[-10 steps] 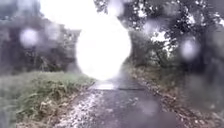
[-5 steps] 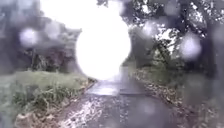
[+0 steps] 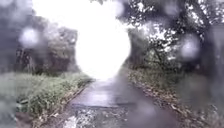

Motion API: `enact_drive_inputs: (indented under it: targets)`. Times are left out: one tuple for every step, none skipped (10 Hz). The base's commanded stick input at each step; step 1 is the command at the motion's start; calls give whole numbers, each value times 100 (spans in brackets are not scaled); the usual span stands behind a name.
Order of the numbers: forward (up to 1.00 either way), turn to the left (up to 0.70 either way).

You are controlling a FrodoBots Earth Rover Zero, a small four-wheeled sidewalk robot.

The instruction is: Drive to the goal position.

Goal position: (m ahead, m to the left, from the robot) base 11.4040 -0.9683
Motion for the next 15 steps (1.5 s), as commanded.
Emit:
enact_drive_inputs:
  targets:
    - [85, 0]
    - [85, 0]
    - [85, 0]
    - [85, 0]
    - [85, 0]
    - [85, 0]
    - [85, 0]
    - [85, 0]
    - [85, 0]
    - [85, 0]
    - [85, 0]
    - [85, 0]
    - [85, 0]
    - [85, 0]
    - [85, 0]
